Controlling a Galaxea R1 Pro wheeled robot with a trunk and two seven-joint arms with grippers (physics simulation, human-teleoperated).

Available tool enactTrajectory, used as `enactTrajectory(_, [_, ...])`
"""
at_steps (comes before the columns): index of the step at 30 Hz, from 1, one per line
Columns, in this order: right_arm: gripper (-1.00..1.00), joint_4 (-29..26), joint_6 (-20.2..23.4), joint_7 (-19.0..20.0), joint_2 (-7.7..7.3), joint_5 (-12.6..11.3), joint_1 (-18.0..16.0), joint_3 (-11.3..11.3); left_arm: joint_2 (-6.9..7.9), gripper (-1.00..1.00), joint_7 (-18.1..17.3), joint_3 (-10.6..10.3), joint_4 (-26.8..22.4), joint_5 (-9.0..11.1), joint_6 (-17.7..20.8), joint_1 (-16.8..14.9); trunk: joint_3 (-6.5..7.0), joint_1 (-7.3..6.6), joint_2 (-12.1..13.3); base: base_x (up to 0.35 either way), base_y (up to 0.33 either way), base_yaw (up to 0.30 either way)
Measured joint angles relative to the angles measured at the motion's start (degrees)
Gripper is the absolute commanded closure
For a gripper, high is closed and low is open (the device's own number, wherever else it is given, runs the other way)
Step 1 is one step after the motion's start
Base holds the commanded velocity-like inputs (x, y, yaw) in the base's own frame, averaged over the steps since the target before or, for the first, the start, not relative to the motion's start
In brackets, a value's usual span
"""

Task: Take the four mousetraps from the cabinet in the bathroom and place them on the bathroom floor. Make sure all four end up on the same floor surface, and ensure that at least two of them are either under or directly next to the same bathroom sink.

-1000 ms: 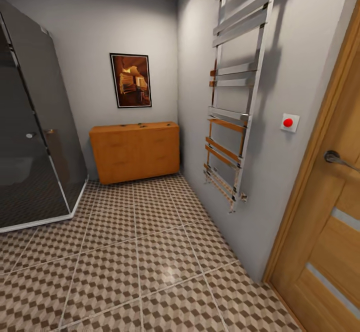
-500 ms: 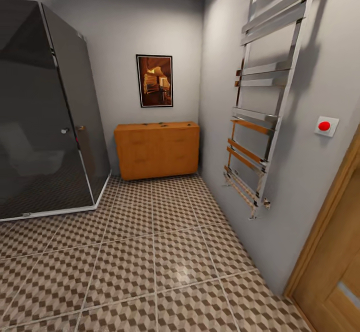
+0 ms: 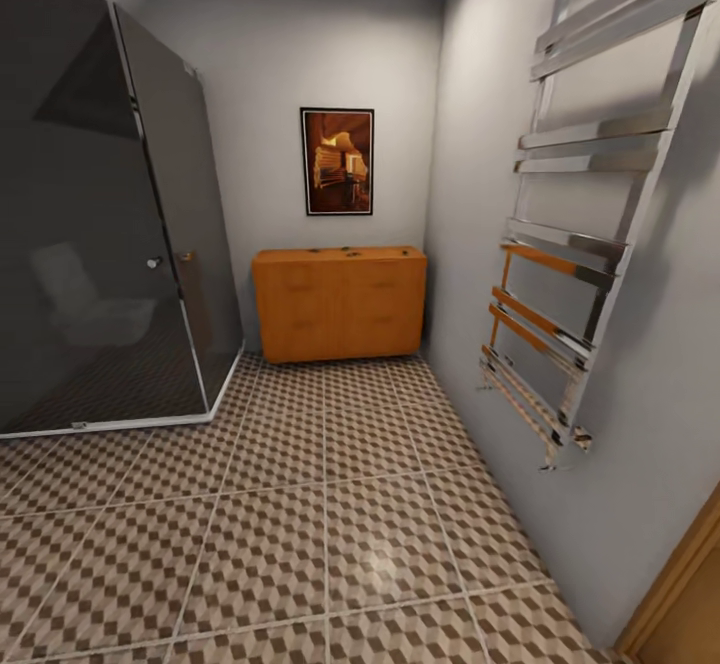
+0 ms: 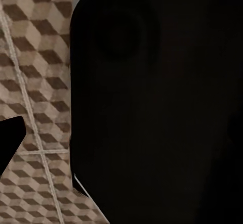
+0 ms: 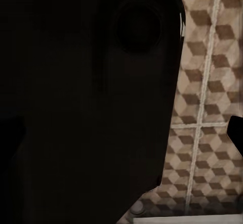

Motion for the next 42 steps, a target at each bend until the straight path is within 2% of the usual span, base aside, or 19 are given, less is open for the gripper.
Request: enactTrajectory(42, [-1.0, 0.0, 0.05, -0.08, -0.05, -0.08, 0.0, -0.18, 0.01, -1.0, 0.1, 0.04, 0.0, 0.46, 0.17, 0.0, 0.0, 0.0, 0.0, 0.323, 0.0, 0.0])
